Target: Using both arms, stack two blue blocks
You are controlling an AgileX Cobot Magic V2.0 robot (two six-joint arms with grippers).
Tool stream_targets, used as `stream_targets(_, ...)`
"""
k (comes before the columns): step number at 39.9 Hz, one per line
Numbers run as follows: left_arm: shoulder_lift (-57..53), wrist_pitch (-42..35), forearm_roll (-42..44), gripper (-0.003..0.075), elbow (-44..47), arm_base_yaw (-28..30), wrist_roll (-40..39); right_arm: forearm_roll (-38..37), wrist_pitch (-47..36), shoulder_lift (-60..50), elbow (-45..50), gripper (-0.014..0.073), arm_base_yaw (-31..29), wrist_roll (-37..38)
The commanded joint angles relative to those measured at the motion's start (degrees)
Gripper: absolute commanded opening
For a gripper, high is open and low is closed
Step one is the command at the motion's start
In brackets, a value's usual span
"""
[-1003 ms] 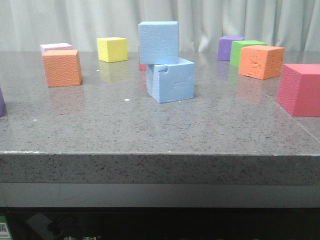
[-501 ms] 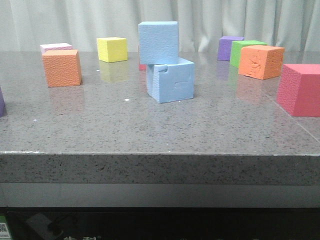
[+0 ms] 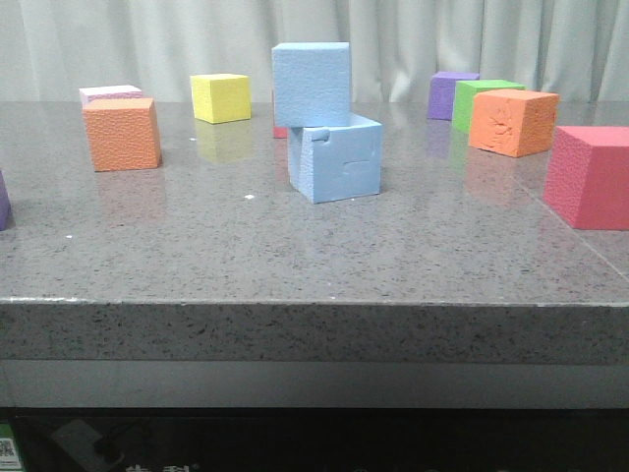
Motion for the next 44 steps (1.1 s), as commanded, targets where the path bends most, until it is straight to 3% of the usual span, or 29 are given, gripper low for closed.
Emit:
stream_targets(1, -3.5, -6.8, -1.1, -0.0018, 3.6, 1.7, -0.1, -0.3, -4.6, 0.5, -1.5, -0.0062, -0.1, -0.5)
stream_targets(7, -11.7, -7.1, -1.4, -0.0018, 12.2, 3.6, -0.1, -0.3, -4.6, 0.5, -1.5, -0.0062, -0.1, -0.5)
stream_targets(13, -11.1, -7.6, -1.5, -0.0018, 17.1, 4.1, -0.1, -0.3, -4.5, 0.5, -1.5, -0.0062, -0.1, -0.5)
stream_targets(25, -11.7, -20.4, -2.1, -0.0018, 27.4, 4.1, -0.1, -0.3, -4.5, 0.5, -1.5, -0.0062, -0.1, -0.5)
stream_targets(44, -11.7, -23.8, -3.8, -0.0018, 30.0, 4.1, -0.1, -0.3, -4.5, 0.5, -1.5, -0.0062, -0.1, -0.5)
